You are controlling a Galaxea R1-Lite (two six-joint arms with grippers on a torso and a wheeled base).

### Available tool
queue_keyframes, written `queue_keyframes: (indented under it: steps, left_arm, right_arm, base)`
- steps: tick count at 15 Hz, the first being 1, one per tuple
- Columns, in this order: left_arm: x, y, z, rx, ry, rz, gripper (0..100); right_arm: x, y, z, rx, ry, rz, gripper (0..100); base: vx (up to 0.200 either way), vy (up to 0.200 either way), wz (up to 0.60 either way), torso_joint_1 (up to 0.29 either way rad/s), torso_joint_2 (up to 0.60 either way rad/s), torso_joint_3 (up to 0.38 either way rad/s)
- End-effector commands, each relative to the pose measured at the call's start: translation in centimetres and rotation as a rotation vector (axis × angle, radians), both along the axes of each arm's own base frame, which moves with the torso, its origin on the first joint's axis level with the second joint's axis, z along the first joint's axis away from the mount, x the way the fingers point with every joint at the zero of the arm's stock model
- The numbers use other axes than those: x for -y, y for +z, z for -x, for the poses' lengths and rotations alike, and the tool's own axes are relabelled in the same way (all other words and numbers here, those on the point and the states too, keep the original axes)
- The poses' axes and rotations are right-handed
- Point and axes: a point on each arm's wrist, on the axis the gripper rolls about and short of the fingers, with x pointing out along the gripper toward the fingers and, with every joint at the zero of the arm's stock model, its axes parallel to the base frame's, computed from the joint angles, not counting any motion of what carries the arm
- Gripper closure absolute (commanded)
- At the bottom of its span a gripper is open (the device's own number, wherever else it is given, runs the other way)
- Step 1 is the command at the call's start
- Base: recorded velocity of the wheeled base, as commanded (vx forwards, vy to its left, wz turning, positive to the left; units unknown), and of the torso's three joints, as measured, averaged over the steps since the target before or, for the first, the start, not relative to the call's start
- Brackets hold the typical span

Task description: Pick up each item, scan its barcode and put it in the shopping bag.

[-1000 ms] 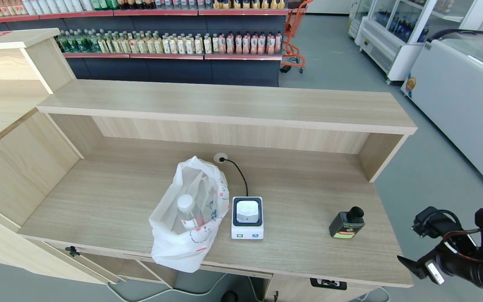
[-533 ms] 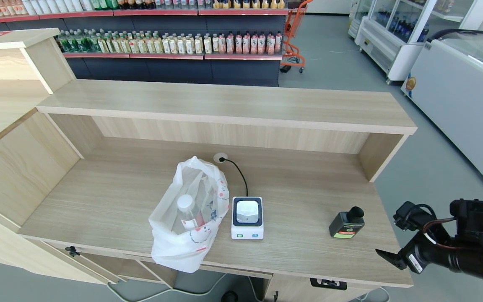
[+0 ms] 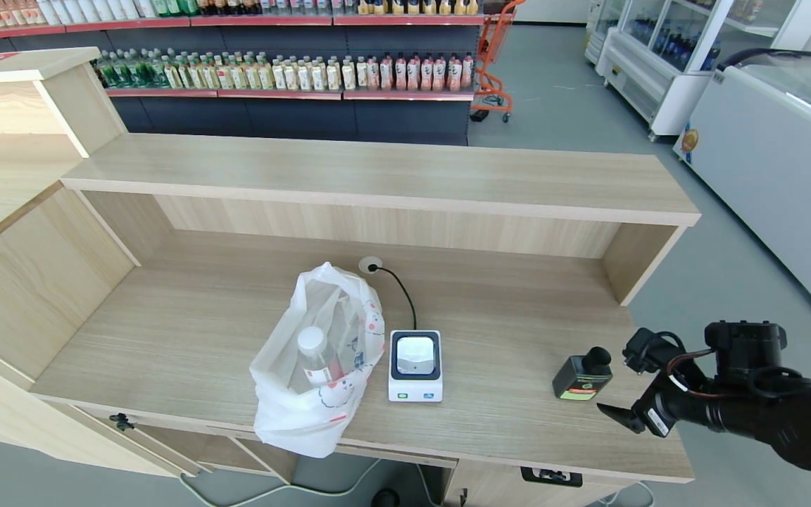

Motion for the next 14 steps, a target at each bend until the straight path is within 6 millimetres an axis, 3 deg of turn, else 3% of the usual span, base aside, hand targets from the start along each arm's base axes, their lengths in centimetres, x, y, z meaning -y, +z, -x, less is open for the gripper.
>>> queue_keyframes:
  steps: [1,14]
  left_arm:
    - [0.0,0.0,0.0,0.0,0.0,0.0,100]
    - [0.0,0.0,0.0,0.0,0.0,0.0,100]
  right_arm:
    - [-0.6,-0.8,-0.6,-0.016,0.028,-0.005,0]
    - [-2.9,-2.9,-5.1,0.009,0.098,-0.008,0]
  base:
    - [0.0,0.0,0.0,0.0,0.0,0.0]
    - [0.0,0.0,0.0,0.0,0.0,0.0]
